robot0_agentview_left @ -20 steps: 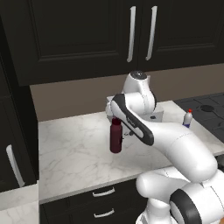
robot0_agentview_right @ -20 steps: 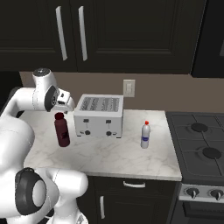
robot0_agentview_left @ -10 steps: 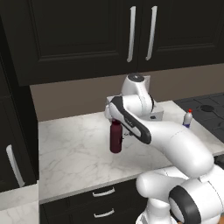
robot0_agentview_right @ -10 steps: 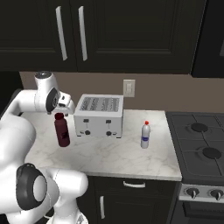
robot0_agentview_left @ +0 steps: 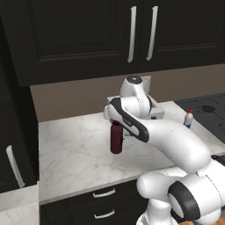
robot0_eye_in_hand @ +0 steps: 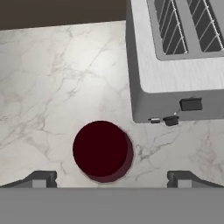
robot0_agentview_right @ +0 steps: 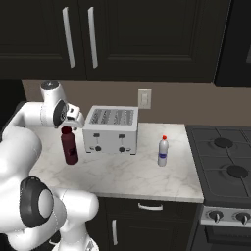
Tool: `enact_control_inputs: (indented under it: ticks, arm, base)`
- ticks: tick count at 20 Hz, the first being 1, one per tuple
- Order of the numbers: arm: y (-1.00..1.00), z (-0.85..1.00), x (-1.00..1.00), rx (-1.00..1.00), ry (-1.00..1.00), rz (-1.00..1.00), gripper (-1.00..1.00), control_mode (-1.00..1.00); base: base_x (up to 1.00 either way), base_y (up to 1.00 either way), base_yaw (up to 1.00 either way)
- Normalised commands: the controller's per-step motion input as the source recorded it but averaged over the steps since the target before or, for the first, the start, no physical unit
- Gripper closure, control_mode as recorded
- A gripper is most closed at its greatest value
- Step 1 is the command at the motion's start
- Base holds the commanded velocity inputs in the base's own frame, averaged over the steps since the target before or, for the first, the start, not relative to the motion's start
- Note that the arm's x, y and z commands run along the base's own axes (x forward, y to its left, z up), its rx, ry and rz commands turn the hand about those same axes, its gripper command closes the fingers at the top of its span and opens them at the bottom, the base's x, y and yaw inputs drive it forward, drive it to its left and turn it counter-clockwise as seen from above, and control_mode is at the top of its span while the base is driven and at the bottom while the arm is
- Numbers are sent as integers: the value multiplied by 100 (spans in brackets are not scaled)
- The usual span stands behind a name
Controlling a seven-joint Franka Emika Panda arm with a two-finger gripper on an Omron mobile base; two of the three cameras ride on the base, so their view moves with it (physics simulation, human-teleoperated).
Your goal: Place the drinks on the dining counter in a tight cluster.
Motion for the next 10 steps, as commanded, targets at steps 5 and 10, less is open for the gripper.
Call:
enact_control_inputs:
  ticks: [5,10]
  arm:
    - [0,0,13,0,0,0,-100,-100]
    - [0,0,4,0,3,0,-100,-100]
  base:
    - [0,0,0]
    - [0,0,0]
